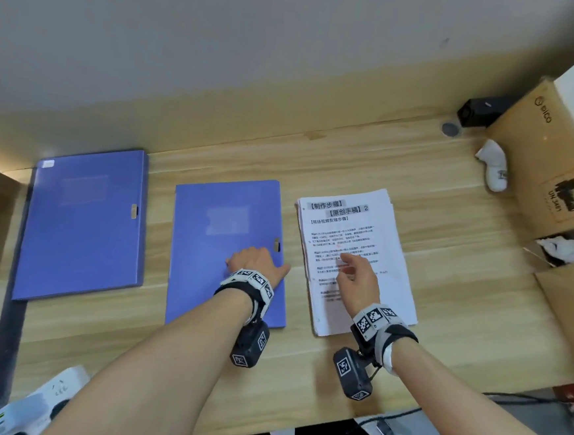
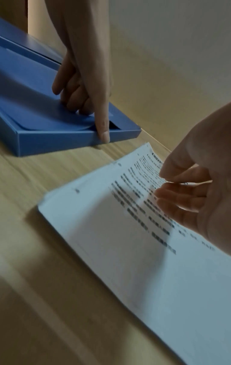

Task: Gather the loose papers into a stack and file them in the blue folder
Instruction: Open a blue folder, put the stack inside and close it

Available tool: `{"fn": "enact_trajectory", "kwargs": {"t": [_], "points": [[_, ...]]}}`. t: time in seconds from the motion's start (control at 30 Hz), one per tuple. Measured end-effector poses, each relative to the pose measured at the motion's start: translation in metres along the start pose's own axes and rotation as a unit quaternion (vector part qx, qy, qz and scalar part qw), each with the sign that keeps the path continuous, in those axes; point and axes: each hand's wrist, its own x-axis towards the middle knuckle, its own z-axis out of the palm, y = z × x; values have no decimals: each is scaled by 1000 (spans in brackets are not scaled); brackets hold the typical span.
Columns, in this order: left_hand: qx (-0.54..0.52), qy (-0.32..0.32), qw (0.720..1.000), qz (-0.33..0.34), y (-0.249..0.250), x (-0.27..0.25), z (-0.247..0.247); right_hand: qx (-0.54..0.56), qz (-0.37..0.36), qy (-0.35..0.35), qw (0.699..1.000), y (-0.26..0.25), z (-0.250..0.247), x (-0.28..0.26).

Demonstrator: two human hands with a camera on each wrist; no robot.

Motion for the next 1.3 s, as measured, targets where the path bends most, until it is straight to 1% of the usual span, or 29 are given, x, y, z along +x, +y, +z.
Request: {"fn": "enact_trajectory", "kwargs": {"t": [0.13,0.3,0.4,0.43,0.47,0.57,0.63,0.7,0.73,0.77,0.83,0.9,0.93,1.03,1.1,1.13,1.2,1.3], "points": [[-51,33,998,-34,1,6,-6,4,-7,-22,1000,15,-5,9],[-156,25,985,-62,-7,0,-17,10,-22,-51,998,9,-5,10],[-243,21,967,-72,-20,-15,-23,-3,-37,-61,997,-7,-2,9],[-287,22,955,-70,-27,-21,-28,-6,-44,-63,997,-15,0,9],[-343,16,937,-66,-34,-28,-34,-6,-51,-67,996,-24,2,7],[-500,-30,864,-47,-61,-51,-53,-12,-76,-85,993,-52,16,3],[-554,-50,830,-37,-80,-69,-66,-35,-107,-120,986,-70,30,2],[-597,-42,801,-28,-99,-85,-80,-97,-161,-177,966,-88,45,-1],[-606,-35,794,-22,-110,-90,-86,-143,-184,-213,949,-94,53,-2],[-602,-29,798,-9,-120,-99,-95,-196,-196,-249,928,-100,62,-5],[-547,-12,837,17,-147,-110,-109,-306,-195,-292,885,-105,76,-10],[-486,11,873,37,-179,-116,-120,-386,-183,-299,854,-108,86,-15],[-456,29,889,38,-196,-116,-122,-405,-177,-298,846,-109,90,-17],[-343,120,932,15,-240,-116,-117,-441,-169,-283,835,-115,98,-23],[-278,170,945,-17,-259,-116,-103,-455,-164,-275,831,-118,101,-26],[-253,185,949,-30,-266,-115,-94,-457,-160,-274,831,-119,103,-26],[-199,190,960,-59,-279,-113,-75,-459,-143,-274,833,-119,104,-26],[-55,195,974,-98,-294,-103,-55,-457,-128,-263,840,-118,105,-26]]}}
